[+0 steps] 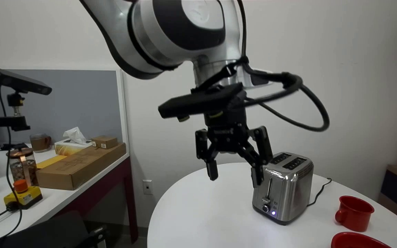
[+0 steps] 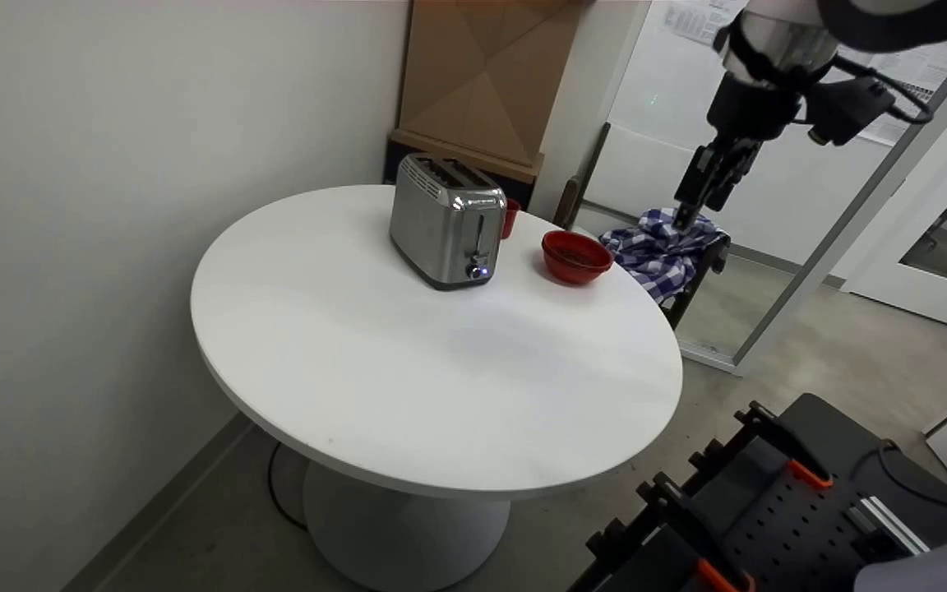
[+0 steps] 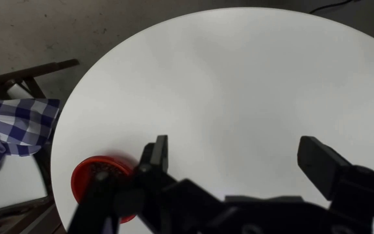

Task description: Press the button on the toaster

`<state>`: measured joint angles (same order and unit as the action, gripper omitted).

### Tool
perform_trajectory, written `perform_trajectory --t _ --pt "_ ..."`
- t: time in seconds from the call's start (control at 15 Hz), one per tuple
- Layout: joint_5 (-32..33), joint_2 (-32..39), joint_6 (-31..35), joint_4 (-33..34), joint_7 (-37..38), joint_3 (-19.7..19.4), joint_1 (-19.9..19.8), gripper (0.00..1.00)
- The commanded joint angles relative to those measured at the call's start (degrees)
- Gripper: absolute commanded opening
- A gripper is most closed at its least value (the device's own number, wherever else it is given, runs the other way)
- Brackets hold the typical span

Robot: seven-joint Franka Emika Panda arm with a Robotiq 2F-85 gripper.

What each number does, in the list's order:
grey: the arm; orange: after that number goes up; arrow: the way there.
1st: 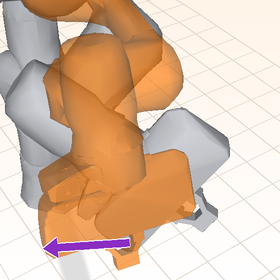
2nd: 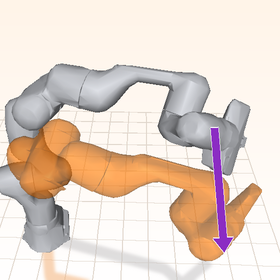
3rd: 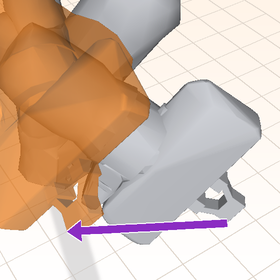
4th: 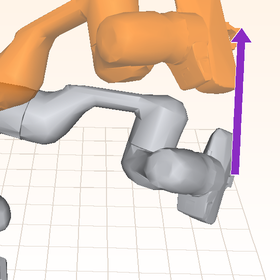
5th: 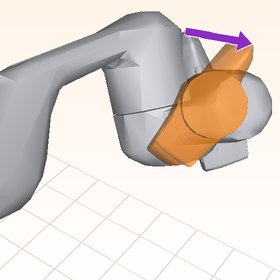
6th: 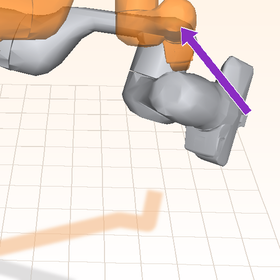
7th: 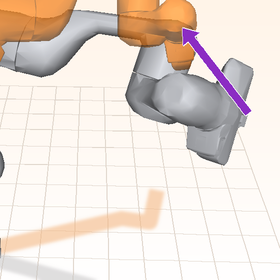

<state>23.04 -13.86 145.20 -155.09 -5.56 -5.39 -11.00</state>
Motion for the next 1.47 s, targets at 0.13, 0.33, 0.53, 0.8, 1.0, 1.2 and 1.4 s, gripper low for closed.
perform_trajectory --t 0.13,0.33,0.53,0.8,1.0,1.2,1.4 --pt "7.5 21.4 12.1 10.1 0.8 -2.0 -1.4 1.0" --pt "4.8 31.5 18.3 15.7 0.1 -3.6 0.0 1.0" --pt "2.8 39.6 22.4 21.0 -0.9 -4.6 1.0 1.0" --pt "0.6 48.4 27.3 27.3 -1.4 -5.3 2.3 1.0" --pt "-3.3 53.0 33.0 30.4 -1.4 -3.6 1.8 1.0" --pt "-6.1 56.0 37.2 32.5 -1.6 -3.3 2.2 1.0" --pt "-7.7 59.0 41.7 34.6 -1.2 -5.2 4.1 1.0"
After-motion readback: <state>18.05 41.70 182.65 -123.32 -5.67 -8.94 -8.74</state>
